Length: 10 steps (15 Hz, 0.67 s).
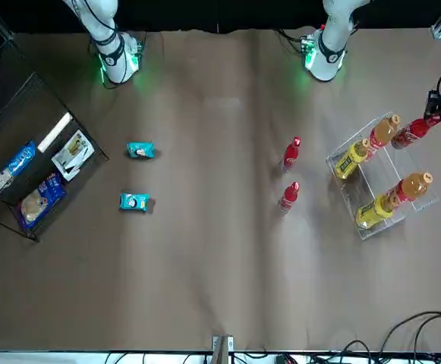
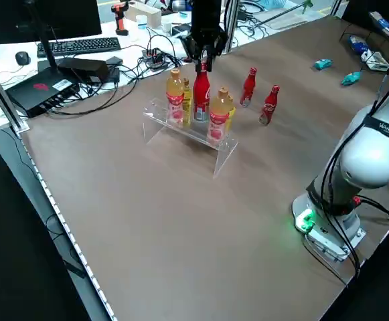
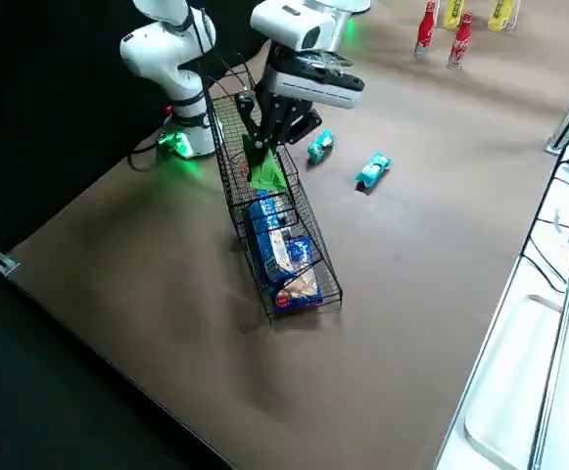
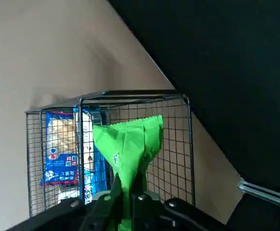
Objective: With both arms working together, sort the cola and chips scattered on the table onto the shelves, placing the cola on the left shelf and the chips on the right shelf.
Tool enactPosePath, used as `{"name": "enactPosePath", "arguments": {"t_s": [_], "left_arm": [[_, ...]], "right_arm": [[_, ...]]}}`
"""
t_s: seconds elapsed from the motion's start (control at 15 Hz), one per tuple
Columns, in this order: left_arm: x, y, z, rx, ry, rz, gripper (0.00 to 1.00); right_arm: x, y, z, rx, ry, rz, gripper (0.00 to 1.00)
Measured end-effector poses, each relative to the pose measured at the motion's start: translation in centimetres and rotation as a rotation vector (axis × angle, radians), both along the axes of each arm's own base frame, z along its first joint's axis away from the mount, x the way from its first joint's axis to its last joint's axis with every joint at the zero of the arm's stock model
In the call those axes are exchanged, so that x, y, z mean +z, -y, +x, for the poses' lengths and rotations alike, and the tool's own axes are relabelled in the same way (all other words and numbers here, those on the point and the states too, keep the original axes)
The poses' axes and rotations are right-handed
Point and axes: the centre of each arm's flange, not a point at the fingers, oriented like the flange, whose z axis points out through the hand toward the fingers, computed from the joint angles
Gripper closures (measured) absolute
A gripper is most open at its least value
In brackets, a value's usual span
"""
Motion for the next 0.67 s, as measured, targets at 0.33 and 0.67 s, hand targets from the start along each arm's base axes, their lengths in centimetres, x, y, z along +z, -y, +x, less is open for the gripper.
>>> {"name": "enactPosePath", "arguments": {"t_s": [0.33,0.67], "left_arm": [[-1.7,0.0,-0.8,0.000,-0.010,0.002,0.68],[-2.8,-0.5,-2.4,0.017,-0.019,0.003,0.68]], "right_arm": [[-1.7,-0.8,0.2,0.016,-0.036,0.008,0.79],[-1.6,-1.0,0.3,0.078,-0.062,0.008,0.73]]}}
